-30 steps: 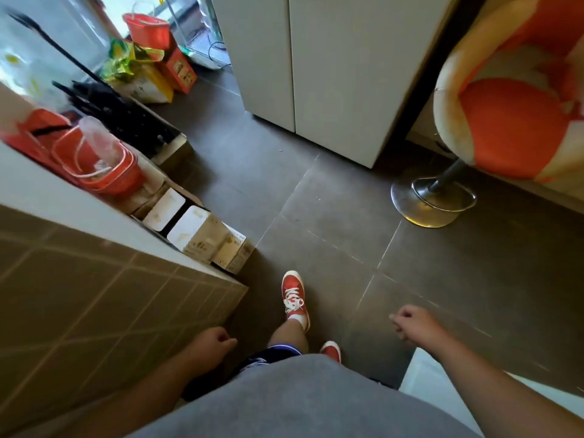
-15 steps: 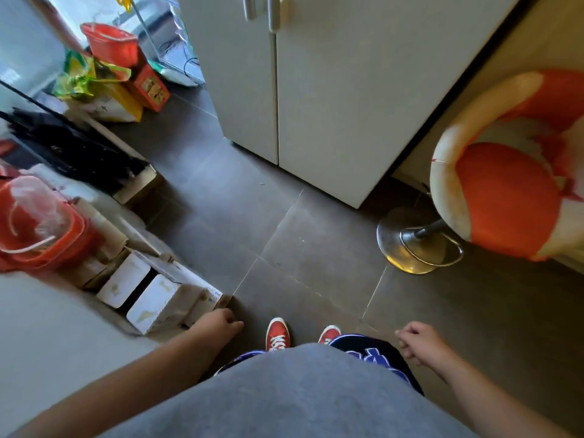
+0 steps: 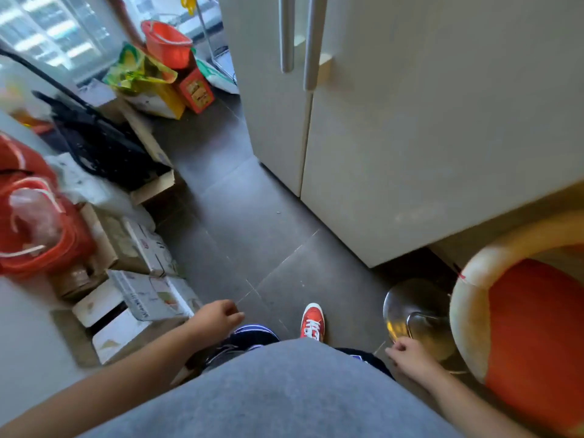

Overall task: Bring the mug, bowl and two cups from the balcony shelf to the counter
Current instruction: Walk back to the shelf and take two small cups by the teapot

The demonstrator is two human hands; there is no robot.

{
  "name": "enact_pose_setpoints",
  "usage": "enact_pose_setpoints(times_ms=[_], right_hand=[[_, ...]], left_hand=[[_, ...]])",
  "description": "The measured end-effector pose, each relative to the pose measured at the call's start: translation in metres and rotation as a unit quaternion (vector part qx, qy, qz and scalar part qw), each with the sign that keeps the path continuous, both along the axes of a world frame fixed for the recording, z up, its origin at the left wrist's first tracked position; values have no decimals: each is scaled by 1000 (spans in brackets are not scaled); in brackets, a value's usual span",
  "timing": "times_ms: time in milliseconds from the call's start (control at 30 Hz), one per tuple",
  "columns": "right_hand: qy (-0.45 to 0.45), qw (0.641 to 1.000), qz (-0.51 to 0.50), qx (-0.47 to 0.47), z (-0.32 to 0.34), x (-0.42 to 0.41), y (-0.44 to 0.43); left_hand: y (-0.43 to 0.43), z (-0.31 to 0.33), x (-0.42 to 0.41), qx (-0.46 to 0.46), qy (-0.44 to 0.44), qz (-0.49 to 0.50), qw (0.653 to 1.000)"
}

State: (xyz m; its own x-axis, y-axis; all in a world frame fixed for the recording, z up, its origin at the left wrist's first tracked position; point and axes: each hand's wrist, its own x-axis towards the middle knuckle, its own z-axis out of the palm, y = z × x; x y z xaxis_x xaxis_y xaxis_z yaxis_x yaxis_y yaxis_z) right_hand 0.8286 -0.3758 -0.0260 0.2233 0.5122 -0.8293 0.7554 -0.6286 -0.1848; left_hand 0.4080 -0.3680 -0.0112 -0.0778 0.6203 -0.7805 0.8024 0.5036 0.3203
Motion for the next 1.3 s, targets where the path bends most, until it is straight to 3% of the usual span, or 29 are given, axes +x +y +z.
enact_pose_setpoints(times_ms=[167, 333, 533, 833, 967, 1300], right_hand=[[26, 991, 131, 17, -2, -48, 120], [50, 961, 270, 39, 4, -146, 226], [60, 933, 350, 62, 9, -262, 308], [27, 954, 289, 74, 28, -324, 389], [4, 965, 256, 60, 24, -329, 408], [16, 957, 287, 43, 27, -422, 512]], left_hand=[[-18, 5, -36, -16, 14, 153, 988], [-53, -3, -72, -70, 16, 272, 959], [-49, -22, -125, -102, 8, 324, 940], [83, 0, -243, -46, -7, 311, 949], [160, 10, -277, 0, -35, 346, 938], [308, 12, -344, 47, -62, 367, 927]])
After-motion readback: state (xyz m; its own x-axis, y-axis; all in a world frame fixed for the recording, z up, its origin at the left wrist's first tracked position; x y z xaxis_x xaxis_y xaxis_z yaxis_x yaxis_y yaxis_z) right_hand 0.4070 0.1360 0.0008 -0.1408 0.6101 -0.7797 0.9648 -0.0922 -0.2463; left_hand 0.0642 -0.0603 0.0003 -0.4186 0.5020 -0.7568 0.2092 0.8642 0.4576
